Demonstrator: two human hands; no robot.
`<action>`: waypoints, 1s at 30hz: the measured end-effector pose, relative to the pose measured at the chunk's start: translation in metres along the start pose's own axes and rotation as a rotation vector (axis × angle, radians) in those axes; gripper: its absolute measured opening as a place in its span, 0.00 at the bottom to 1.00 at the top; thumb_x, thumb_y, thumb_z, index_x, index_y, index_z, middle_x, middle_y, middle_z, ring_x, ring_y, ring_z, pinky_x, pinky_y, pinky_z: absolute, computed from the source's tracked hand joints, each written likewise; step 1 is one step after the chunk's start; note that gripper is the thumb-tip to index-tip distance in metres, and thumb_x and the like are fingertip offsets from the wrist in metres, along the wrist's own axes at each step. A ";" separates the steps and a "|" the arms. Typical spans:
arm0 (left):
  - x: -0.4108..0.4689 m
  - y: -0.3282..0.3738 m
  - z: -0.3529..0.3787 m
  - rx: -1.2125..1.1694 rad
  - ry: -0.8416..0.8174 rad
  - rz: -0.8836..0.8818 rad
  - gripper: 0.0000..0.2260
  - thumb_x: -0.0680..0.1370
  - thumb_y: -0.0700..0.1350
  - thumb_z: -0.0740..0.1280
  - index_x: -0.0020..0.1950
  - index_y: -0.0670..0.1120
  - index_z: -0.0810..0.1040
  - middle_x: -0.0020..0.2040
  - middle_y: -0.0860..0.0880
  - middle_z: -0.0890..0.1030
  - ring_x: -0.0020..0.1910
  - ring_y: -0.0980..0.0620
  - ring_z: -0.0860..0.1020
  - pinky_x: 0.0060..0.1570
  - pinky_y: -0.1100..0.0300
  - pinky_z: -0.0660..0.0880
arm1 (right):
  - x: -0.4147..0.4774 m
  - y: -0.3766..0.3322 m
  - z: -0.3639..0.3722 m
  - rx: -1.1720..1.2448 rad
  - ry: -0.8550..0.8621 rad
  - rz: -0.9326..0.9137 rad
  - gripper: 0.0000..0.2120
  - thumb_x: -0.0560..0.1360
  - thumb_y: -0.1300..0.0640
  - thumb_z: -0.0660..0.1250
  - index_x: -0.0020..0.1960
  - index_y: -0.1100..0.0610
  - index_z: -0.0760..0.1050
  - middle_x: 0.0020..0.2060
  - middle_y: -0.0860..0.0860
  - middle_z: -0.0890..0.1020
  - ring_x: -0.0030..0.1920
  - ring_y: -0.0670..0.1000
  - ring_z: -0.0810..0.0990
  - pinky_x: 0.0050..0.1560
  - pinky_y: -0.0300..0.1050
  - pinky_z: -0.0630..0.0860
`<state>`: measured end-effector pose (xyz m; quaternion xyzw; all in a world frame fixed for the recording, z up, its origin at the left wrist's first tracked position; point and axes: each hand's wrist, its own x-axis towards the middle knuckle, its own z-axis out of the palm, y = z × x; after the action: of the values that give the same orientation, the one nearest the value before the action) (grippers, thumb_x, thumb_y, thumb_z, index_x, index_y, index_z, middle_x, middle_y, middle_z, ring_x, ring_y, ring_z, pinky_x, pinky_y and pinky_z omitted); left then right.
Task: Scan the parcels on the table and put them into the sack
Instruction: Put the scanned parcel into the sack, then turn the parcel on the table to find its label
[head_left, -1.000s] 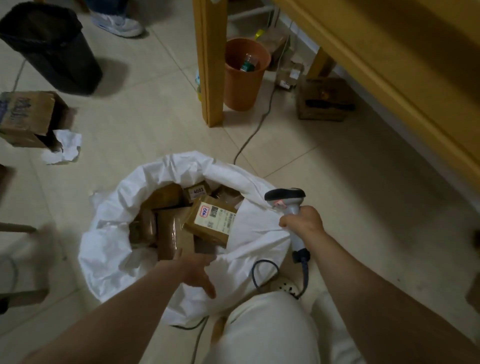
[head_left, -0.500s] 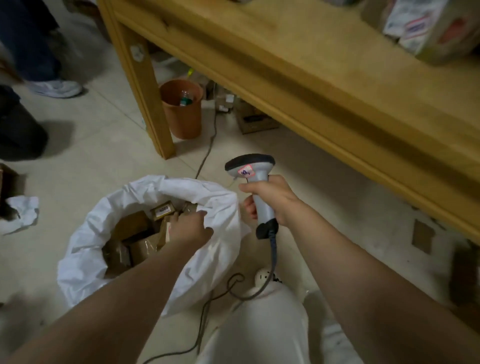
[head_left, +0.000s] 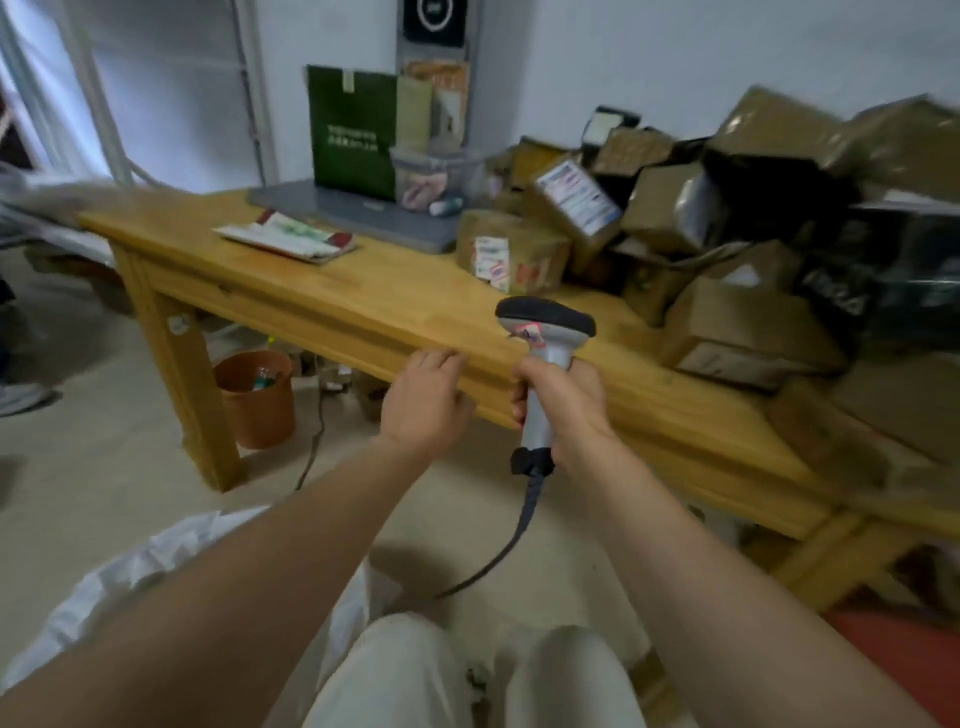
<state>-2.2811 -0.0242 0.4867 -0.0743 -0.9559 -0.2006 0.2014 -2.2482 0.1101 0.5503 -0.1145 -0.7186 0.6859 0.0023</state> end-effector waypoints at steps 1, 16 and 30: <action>0.008 0.021 -0.005 -0.025 0.005 0.020 0.24 0.77 0.43 0.65 0.73 0.44 0.68 0.71 0.45 0.71 0.69 0.46 0.67 0.67 0.53 0.64 | -0.006 -0.011 -0.017 0.027 0.041 -0.037 0.07 0.72 0.66 0.66 0.36 0.60 0.72 0.27 0.55 0.76 0.23 0.51 0.73 0.28 0.42 0.71; 0.109 0.290 -0.055 -0.848 -0.283 -0.104 0.28 0.76 0.57 0.66 0.68 0.39 0.71 0.65 0.39 0.75 0.61 0.39 0.75 0.61 0.45 0.72 | -0.051 -0.095 -0.205 0.527 0.505 -0.383 0.06 0.73 0.67 0.69 0.48 0.59 0.76 0.30 0.53 0.82 0.28 0.49 0.79 0.33 0.43 0.79; 0.124 0.350 -0.037 -1.262 -0.844 -0.622 0.32 0.64 0.64 0.72 0.59 0.44 0.77 0.52 0.41 0.82 0.51 0.37 0.79 0.56 0.40 0.73 | -0.058 -0.071 -0.256 0.601 0.610 -0.393 0.09 0.73 0.67 0.69 0.52 0.59 0.76 0.31 0.53 0.81 0.28 0.48 0.78 0.32 0.42 0.78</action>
<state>-2.3024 0.2863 0.6932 0.0255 -0.6355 -0.7024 -0.3195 -2.1620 0.3506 0.6448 -0.1669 -0.4629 0.7851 0.3762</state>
